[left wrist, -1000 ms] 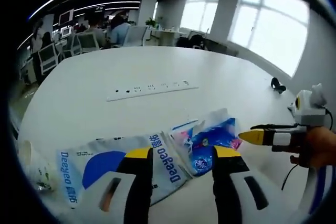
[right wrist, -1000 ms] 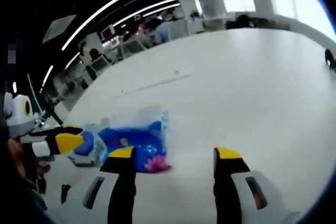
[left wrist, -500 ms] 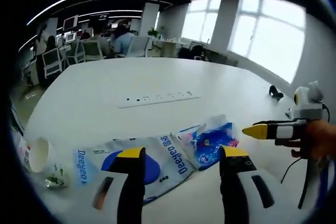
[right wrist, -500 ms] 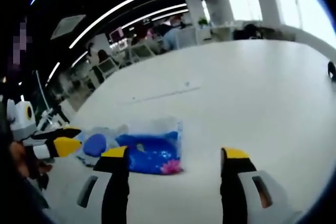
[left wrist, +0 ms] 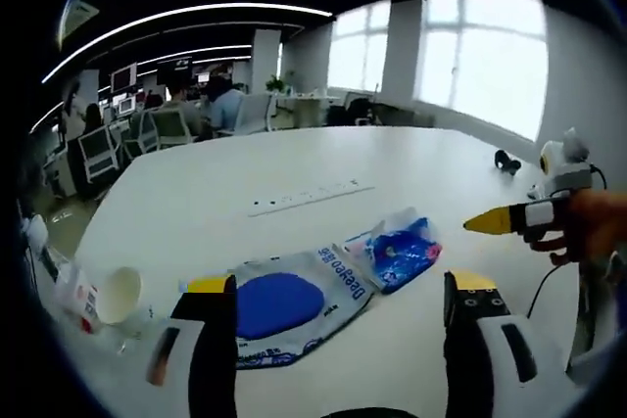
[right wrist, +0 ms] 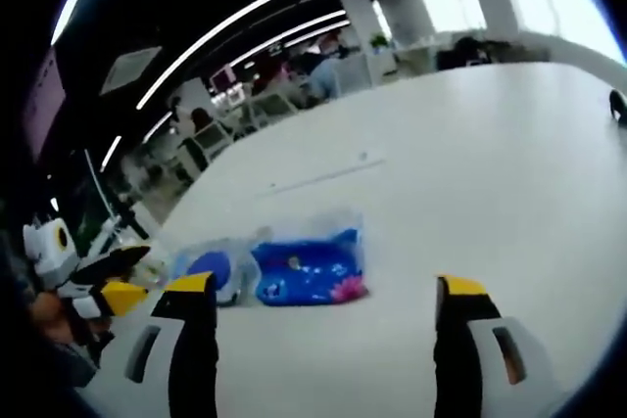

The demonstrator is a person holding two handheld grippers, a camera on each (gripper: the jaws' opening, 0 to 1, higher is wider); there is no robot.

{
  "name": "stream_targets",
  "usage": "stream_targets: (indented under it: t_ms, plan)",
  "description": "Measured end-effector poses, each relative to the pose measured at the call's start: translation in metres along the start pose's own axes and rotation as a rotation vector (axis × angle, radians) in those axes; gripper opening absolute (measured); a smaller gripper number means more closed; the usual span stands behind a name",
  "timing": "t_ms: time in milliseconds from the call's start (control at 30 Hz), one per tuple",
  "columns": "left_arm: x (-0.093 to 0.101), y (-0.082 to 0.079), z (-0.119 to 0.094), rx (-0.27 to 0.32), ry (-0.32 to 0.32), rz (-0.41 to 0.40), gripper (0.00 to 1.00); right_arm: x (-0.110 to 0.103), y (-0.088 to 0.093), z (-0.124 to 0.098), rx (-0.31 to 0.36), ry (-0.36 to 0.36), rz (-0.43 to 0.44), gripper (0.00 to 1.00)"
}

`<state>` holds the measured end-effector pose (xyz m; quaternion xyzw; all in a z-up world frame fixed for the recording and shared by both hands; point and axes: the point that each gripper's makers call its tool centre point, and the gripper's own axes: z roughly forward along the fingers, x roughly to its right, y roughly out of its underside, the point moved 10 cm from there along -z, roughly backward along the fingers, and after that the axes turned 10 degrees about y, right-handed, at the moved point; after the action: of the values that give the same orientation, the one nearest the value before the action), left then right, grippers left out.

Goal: Arrange the tabletop items into an orderly group along one side of the table until the central work area is clear of visible clutter.

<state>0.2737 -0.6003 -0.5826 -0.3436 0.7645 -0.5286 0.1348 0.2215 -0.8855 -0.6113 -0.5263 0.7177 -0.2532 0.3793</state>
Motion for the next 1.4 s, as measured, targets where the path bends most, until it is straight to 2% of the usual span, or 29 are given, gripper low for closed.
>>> stream_targets:
  t_ms: [100, 267, 300, 333, 367, 433, 533, 633, 700, 900, 967, 1133, 1167, 1200, 1300, 1333, 1400]
  plan:
    - [0.001, -0.002, -0.015, 0.016, 0.009, 0.045, 0.94, -0.003, 0.003, -0.006, 0.0, -0.013, -0.009, 0.97]
    - [0.004, 0.005, -0.043, 0.023, -0.012, 0.048, 0.98, -0.013, 0.009, -0.019, -0.003, -0.045, -0.042, 1.0]
    - [0.005, 0.007, -0.046, 0.014, -0.021, 0.053, 0.98, -0.015, 0.011, -0.022, -0.004, -0.051, -0.047, 1.0]
    - [0.005, 0.012, -0.052, -0.022, -0.034, 0.087, 0.98, -0.017, 0.013, -0.024, -0.002, -0.056, -0.05, 1.0]
    - [0.006, 0.015, -0.054, -0.02, -0.039, 0.109, 0.98, -0.019, 0.015, -0.027, 0.002, -0.061, -0.051, 1.0]
    - [0.008, 0.026, -0.062, -0.037, -0.038, 0.092, 0.98, -0.022, 0.019, -0.03, 0.003, -0.071, -0.053, 1.0]
    - [0.013, 0.037, -0.072, -0.031, -0.048, 0.068, 1.0, -0.029, 0.027, -0.036, -0.014, -0.09, -0.081, 1.0]
    - [0.018, 0.048, -0.083, -0.056, -0.063, 0.085, 1.0, -0.036, 0.035, -0.042, -0.027, -0.107, -0.103, 1.0]
    - [0.02, 0.052, -0.09, -0.038, -0.069, 0.052, 1.0, -0.04, 0.04, -0.046, -0.035, -0.117, -0.122, 1.0]
    - [0.02, 0.063, -0.104, -0.028, -0.092, 0.038, 1.0, -0.058, 0.055, -0.053, -0.051, -0.149, -0.162, 1.0]
    - [0.018, 0.069, -0.108, -0.042, -0.11, 0.041, 1.0, -0.066, 0.059, -0.054, -0.051, -0.161, -0.165, 1.0]
    - [0.011, 0.085, -0.118, -0.087, -0.176, 0.04, 1.0, -0.086, 0.08, -0.053, -0.108, -0.191, -0.237, 1.0]
    - [0.01, 0.088, -0.119, -0.084, -0.195, 0.032, 1.0, -0.089, 0.083, -0.052, -0.114, -0.191, -0.243, 1.0]
    - [0.008, 0.094, -0.122, -0.108, -0.238, 0.013, 0.98, -0.091, 0.087, -0.051, -0.123, -0.189, -0.251, 1.0]
    - [0.005, 0.104, -0.125, -0.144, -0.293, 0.007, 0.96, -0.1, 0.097, -0.049, -0.144, -0.178, -0.28, 1.0]
    - [0.005, 0.107, -0.124, -0.15, -0.288, 0.004, 0.96, -0.102, 0.099, -0.049, -0.148, -0.175, -0.286, 1.0]
    - [0.003, 0.112, -0.125, -0.173, -0.317, -0.014, 0.93, -0.106, 0.103, -0.047, -0.158, -0.161, -0.303, 1.0]
